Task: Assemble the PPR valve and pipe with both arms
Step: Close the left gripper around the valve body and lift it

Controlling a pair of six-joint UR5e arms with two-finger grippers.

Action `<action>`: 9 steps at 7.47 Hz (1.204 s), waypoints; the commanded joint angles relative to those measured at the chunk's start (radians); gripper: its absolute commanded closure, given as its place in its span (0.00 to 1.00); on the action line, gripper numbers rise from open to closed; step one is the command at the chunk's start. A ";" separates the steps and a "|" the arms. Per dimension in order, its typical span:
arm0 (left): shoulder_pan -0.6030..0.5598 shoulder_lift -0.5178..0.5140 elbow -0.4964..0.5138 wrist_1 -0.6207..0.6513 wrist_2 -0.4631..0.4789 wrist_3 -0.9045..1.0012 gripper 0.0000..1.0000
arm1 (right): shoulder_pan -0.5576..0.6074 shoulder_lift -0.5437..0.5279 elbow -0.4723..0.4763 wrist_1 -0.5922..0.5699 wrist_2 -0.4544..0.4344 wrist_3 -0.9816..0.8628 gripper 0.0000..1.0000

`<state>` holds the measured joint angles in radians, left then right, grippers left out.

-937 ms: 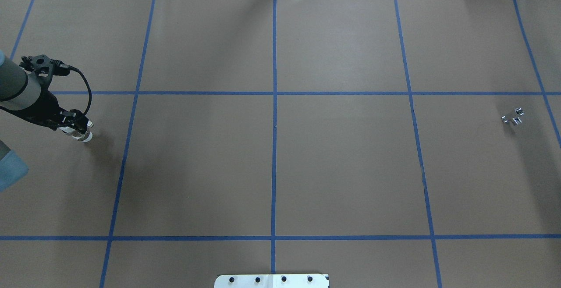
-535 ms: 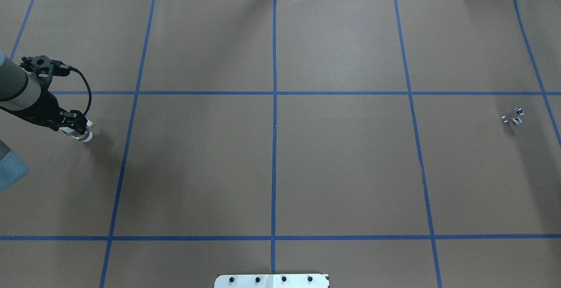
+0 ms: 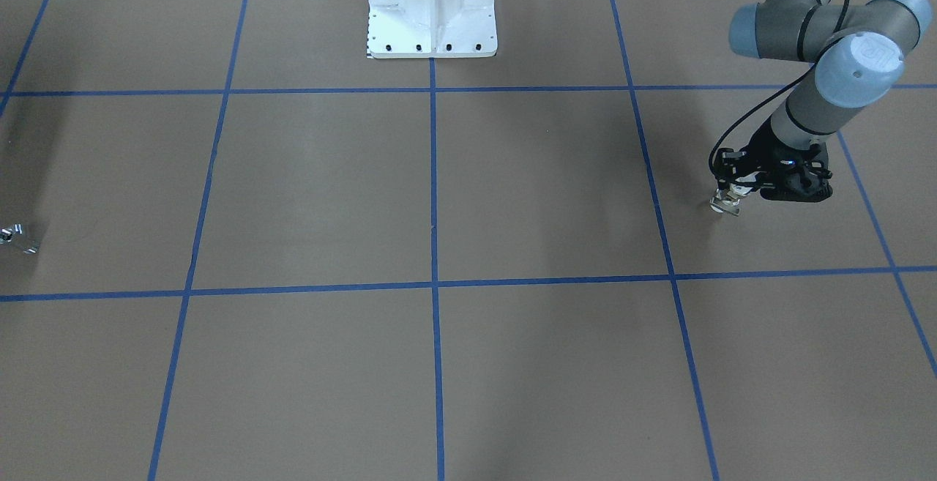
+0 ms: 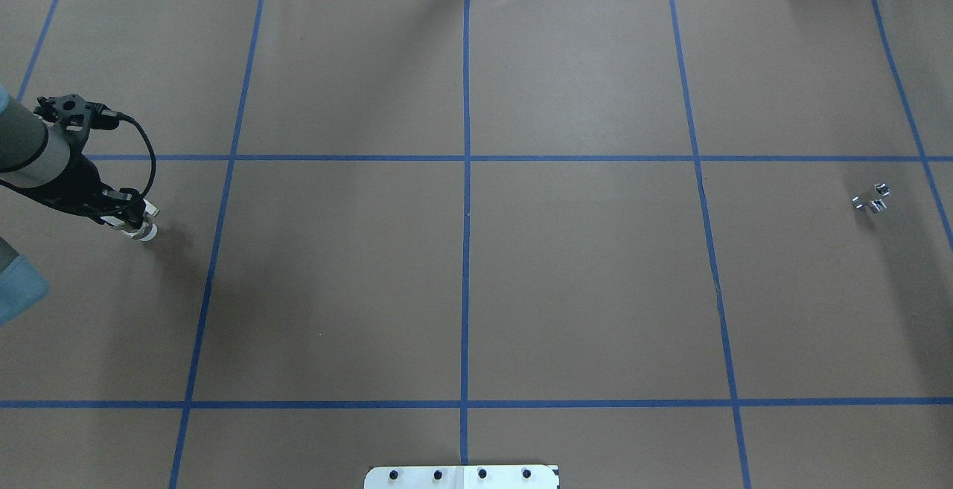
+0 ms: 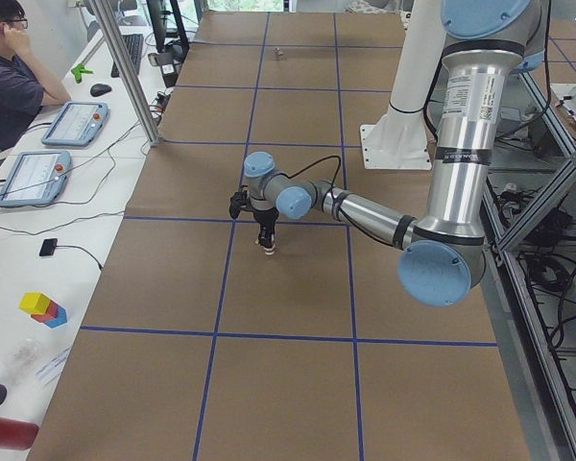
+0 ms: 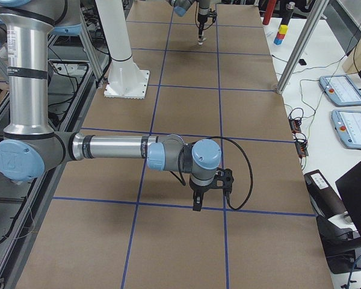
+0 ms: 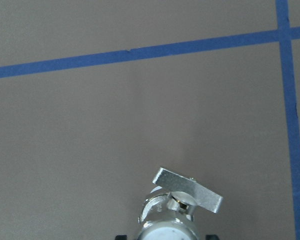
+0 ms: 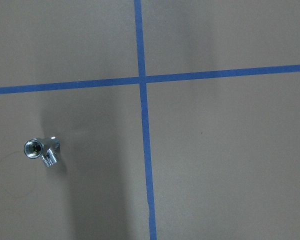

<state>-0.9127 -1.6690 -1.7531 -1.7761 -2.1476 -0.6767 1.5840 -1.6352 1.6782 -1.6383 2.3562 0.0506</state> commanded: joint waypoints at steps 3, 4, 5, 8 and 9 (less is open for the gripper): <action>0.000 -0.002 0.007 -0.011 0.000 -0.001 0.40 | -0.001 0.000 0.001 0.000 0.000 0.000 0.01; 0.000 -0.003 0.015 -0.011 0.000 -0.001 0.40 | -0.001 0.000 -0.003 0.000 0.000 0.000 0.01; 0.000 -0.003 0.017 -0.011 0.000 -0.001 0.40 | -0.001 0.000 -0.005 0.000 0.000 0.000 0.01; 0.000 -0.003 0.011 -0.012 -0.002 -0.009 0.79 | 0.001 -0.002 -0.006 0.000 0.000 0.000 0.01; -0.002 -0.002 0.008 -0.012 -0.002 -0.012 1.00 | -0.001 -0.002 -0.008 0.000 0.000 0.000 0.01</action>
<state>-0.9129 -1.6718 -1.7415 -1.7883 -2.1489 -0.6850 1.5842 -1.6367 1.6719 -1.6383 2.3562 0.0506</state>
